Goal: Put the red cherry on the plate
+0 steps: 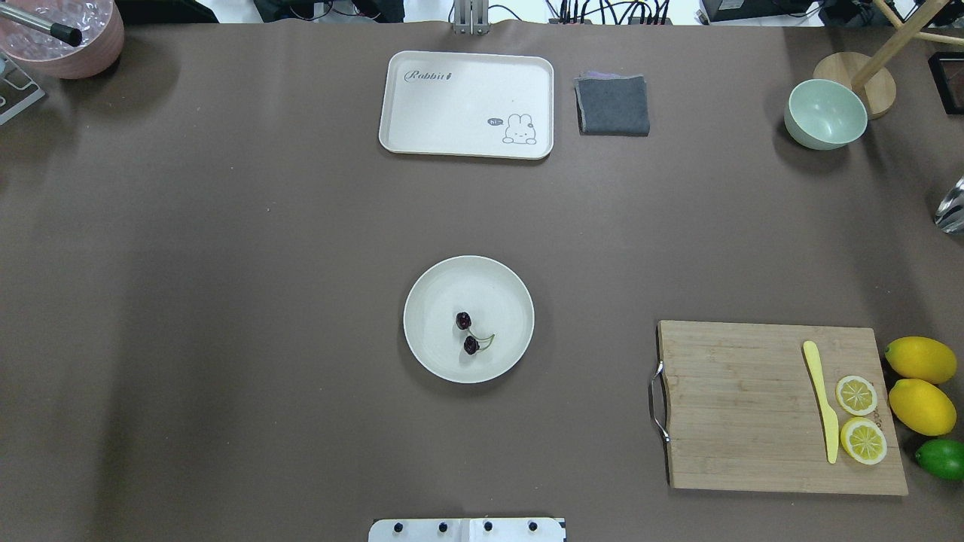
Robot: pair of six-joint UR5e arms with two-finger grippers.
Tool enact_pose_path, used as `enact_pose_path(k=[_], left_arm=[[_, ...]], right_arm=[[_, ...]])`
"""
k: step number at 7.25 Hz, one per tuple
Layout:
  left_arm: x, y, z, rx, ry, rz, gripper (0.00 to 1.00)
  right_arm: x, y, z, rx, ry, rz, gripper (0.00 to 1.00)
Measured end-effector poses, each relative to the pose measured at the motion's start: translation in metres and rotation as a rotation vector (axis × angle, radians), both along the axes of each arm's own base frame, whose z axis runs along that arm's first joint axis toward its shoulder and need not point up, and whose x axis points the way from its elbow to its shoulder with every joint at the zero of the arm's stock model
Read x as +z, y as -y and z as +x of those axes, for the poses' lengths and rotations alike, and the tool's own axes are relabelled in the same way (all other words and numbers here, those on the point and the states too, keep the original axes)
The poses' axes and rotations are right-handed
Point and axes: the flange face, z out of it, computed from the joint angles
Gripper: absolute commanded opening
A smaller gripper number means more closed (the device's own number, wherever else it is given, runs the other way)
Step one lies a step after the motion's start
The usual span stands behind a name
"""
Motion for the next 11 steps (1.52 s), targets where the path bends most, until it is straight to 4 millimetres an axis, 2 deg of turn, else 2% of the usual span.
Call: enact_pose_path(k=[6,11], left_arm=[[-0.025,0.032,0.004,0.012,-0.006,0.063,0.98],[-0.027,0.036,0.004,0.011,0.004,0.069,0.98]], right_arm=[[0.008,0.002,0.004,0.006,0.008,-0.01,1.0],[0.003,0.002,0.009,0.017,0.01,-0.001,1.0]])
